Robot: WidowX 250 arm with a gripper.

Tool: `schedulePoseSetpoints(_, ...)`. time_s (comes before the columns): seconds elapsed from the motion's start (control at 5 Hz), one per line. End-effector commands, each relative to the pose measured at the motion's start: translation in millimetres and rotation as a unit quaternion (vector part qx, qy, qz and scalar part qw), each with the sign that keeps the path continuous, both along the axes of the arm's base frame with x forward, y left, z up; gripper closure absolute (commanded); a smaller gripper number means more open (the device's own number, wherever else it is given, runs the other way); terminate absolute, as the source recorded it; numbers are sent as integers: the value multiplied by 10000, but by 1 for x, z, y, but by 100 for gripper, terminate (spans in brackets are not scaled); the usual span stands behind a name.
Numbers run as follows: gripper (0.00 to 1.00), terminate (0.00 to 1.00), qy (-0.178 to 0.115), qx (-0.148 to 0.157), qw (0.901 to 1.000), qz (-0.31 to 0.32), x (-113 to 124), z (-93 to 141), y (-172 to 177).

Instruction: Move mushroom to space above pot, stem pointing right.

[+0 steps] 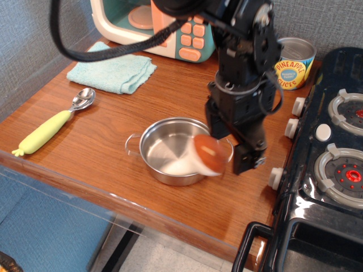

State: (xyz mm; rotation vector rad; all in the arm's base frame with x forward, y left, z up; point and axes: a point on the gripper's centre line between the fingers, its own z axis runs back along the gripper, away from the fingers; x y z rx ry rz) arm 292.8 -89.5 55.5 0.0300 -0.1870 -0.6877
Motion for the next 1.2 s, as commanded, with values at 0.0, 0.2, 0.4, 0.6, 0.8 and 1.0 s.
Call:
schedulePoseSetpoints(0.0,0,0,-236,79,9997,70,-1,8,14)
schedulePoseSetpoints(0.2,0,0,-300,-47,9995,83,-2,20,20)
schedulePoseSetpoints(0.4,0,0,-487,-256,9982,216,0,40,31)
schedulePoseSetpoints(0.6,0,0,-567,-254,9969,474,2,50,50)
schedulePoseSetpoints(0.8,0,0,-394,-13,9971,657,3,34,70)
schedulePoseSetpoints(1.0,0,0,-105,287,9975,639,7,3,87)
